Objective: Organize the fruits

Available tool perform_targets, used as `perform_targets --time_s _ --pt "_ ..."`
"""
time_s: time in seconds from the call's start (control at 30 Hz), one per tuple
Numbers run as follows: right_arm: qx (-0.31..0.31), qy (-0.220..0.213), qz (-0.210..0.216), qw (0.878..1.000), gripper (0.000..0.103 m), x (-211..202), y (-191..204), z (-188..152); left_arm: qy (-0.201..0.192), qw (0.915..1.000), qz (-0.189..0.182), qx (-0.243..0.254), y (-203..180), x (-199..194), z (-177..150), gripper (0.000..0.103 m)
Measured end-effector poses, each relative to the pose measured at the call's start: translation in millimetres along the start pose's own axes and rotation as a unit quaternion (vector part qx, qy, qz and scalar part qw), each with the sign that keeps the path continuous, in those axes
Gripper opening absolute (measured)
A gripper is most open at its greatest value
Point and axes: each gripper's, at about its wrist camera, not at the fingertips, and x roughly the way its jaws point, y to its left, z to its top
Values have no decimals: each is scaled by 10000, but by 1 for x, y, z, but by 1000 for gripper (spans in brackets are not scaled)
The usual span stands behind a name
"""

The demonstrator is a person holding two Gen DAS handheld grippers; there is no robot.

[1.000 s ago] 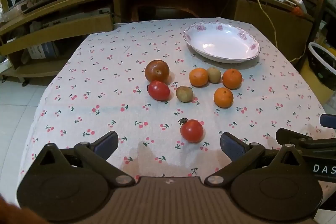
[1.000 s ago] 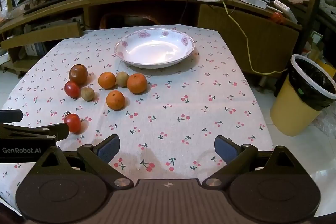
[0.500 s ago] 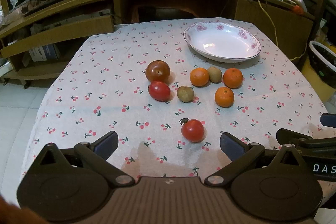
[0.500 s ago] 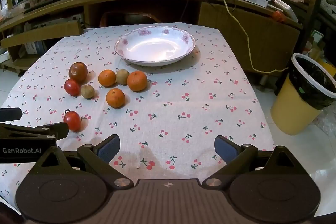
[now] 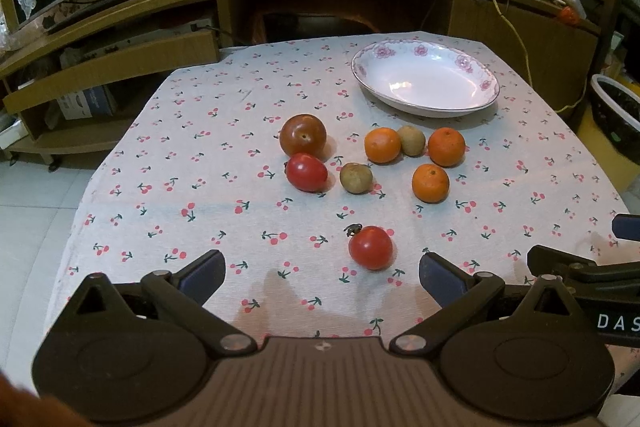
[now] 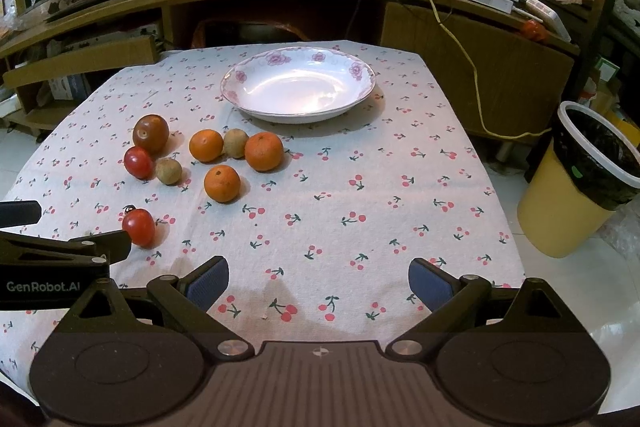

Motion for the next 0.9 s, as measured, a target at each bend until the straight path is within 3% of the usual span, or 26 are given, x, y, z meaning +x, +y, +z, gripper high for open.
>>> perform_targets --time_s 0.47,0.67,0.9 --pt "-22 63 167 9998 94 -1 0 4 -78 9999 132 72 1 -11 2 103" --pt "-75 168 385 9991 90 -3 3 13 -134 9994 241 230 -3 -16 12 98" --pt "-288 315 592 9973 87 4 7 24 -3 9995 -25 302 1 2 14 98"
